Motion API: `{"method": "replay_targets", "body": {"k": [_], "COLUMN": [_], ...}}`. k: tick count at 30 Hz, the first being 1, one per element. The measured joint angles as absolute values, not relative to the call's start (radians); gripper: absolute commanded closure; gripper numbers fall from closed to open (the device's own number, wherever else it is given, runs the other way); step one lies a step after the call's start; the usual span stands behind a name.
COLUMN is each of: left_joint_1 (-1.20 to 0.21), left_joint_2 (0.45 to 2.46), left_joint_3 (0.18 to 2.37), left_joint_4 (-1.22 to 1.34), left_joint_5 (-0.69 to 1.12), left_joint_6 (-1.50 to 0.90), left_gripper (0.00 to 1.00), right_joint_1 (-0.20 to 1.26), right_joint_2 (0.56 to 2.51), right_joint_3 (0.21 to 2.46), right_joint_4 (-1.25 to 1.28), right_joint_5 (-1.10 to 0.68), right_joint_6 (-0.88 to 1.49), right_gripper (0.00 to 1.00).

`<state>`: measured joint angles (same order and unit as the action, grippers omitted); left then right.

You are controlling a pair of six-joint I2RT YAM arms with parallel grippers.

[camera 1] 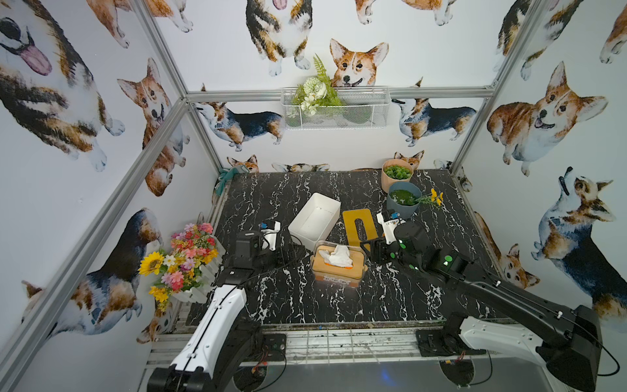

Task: Put the tissue paper into the tissue box
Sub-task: Pick up the tissue box from the center of the board.

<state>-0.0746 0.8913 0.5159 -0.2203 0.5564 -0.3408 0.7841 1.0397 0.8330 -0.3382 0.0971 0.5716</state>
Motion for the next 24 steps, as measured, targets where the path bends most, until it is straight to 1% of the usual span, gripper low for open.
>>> {"method": "replay_targets", "body": {"k": [2,4,7,12,14,19,21,24], "left_joint_1": [-0.075,-0.075,-0.075,-0.075,-0.075,-0.075,-0.075,-0.075], "left_joint_2": [0.893,0.896,0.899,0.897,0.897,0.892,0.891,0.891], "left_joint_3": [0.516,0.516,0.516,0.516,0.516,0.516,0.516,0.516], "left_joint_4": [-0.22,-0.22,-0.221,-0.22,-0.221,-0.22,-0.22,-0.221], "left_joint_5": [0.556,0.556,0.555,0.554,0.554,0.554,0.553,0.553], "left_joint_6": [-0.341,-0.342,-0.348,-0.348,-0.348,-0.348,-0.348,-0.348], "left_gripper": [0.0,0.0,0.0,0.0,0.0,0.0,0.0,0.0], "right_joint_1": [0.795,0.817,0.853,0.884,0.89,0.896,0.896,0.896], "right_joint_2": [1.055,1.073,1.113,1.224,1.259,1.304,1.316,1.347], "right_joint_3": [0.828,0.822,0.818,0.832,0.845,0.849,0.849,0.851], "right_joint_4": [-0.374,-0.393,-0.406,-0.42,-0.421,-0.418,-0.406,-0.392], "right_joint_5": [0.129,0.153,0.188,0.214,0.224,0.251,0.262,0.276], "right_joint_6": [0.629,0.676,0.728,0.778,0.786,0.818,0.831,0.834], "right_gripper": [0.36,0.42,0.44,0.52,0.54,0.71,0.73,0.79]}}
